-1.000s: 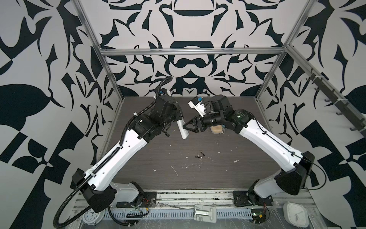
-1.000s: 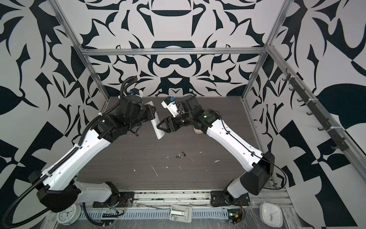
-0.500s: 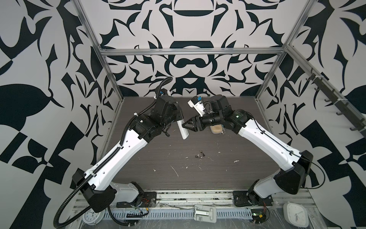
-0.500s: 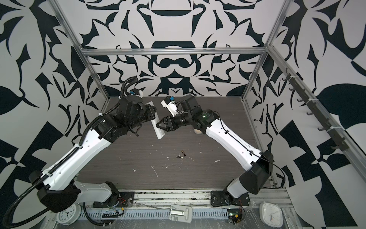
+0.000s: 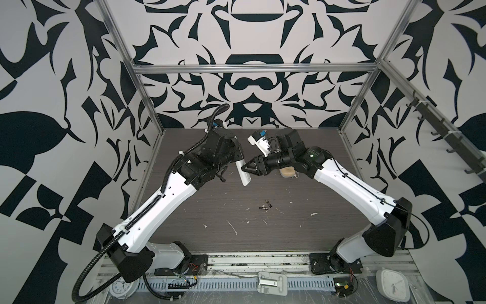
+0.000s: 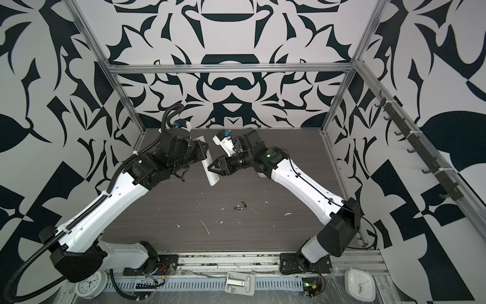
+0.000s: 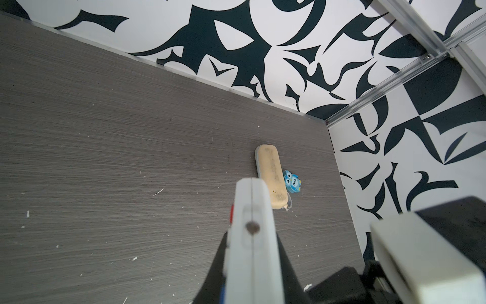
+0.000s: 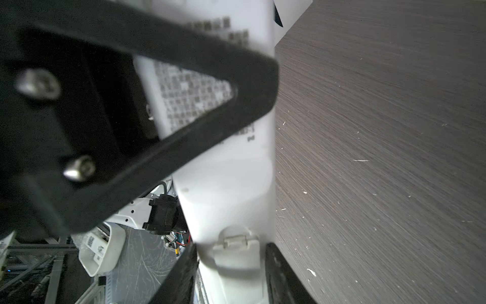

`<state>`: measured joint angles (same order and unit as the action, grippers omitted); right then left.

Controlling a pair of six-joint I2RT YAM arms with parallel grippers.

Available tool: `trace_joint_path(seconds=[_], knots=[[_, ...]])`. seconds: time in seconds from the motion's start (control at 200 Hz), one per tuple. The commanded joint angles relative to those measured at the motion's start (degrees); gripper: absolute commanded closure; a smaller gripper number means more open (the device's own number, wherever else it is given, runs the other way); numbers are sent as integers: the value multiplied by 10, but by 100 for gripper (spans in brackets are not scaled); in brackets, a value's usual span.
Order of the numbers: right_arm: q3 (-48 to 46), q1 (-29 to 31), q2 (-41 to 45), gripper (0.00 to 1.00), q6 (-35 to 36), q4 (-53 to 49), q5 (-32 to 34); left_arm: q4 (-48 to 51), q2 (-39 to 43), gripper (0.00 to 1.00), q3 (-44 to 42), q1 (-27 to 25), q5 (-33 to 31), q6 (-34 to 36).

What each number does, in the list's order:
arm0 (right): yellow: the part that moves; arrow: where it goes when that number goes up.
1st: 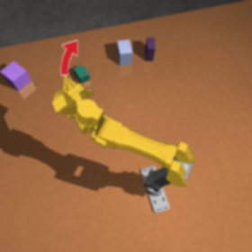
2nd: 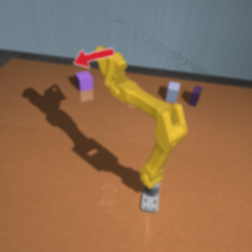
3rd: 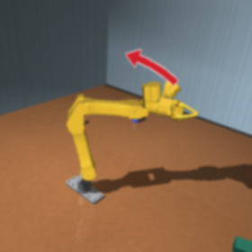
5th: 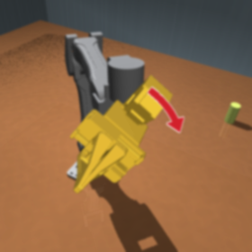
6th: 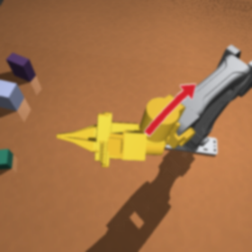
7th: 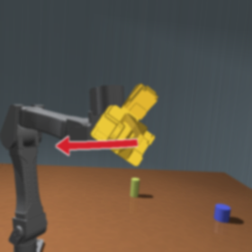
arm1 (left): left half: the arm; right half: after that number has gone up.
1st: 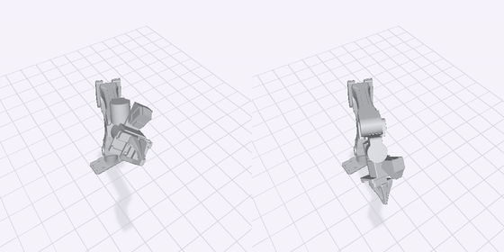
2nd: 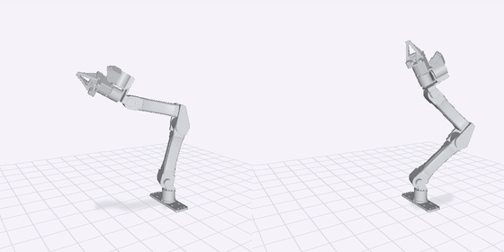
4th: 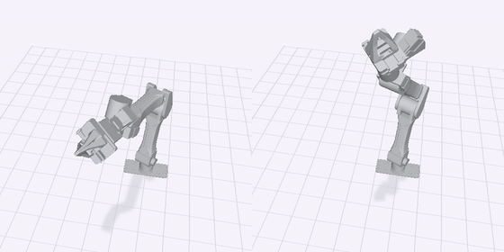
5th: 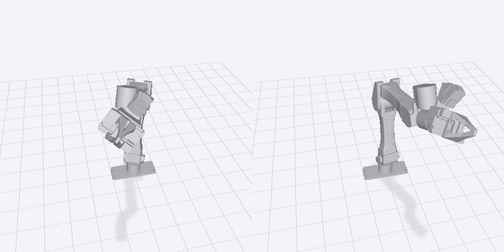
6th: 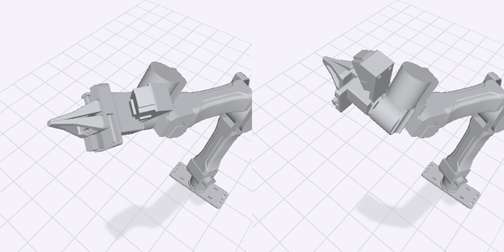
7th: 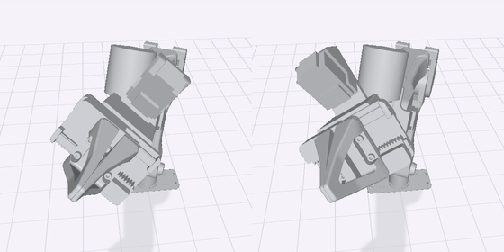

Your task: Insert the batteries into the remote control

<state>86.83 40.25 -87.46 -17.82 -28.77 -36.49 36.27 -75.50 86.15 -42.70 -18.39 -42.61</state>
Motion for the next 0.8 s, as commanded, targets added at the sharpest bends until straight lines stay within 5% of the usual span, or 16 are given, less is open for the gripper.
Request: trace_joint_path(seconds=[0.0,0.795], knots=[[1,4,7,61,4,20,-8,-18,17,100,-5,1,6,-7],[10,6,10,77,10,17,3,-22,20,100,-21,1,4,-8]])
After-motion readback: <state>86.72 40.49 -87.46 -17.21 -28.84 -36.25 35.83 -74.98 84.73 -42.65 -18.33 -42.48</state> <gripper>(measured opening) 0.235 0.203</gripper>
